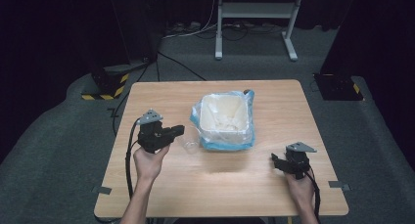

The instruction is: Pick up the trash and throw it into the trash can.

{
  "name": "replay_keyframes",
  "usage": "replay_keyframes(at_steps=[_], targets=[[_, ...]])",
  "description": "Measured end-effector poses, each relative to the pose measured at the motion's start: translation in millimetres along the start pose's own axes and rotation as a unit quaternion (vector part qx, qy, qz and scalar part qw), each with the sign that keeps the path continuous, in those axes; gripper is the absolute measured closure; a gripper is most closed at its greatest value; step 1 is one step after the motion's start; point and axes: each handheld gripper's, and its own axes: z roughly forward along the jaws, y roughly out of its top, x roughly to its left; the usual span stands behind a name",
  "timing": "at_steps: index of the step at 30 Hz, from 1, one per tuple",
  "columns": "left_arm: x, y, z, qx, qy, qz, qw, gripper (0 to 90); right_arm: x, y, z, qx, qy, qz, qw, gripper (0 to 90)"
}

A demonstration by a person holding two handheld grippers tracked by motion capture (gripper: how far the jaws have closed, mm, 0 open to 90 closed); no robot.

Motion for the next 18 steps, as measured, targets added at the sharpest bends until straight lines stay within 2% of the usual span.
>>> replay_keyframes(at_steps=[8, 18], targets=[[0.8, 18.1, -8.2, -0.017, -0.011, -0.002, 0.9998, 85.2, 0.0, 0.0, 0.0, 0.000, 0.000, 0.000, 1.0000, 34.5], [1.4, 33.6, -7.9, -0.027, -0.015, -0.002, 0.9995, 85.3, 0.0, 0.0, 0.0, 0.000, 0.000, 0.000, 1.0000, 34.5]])
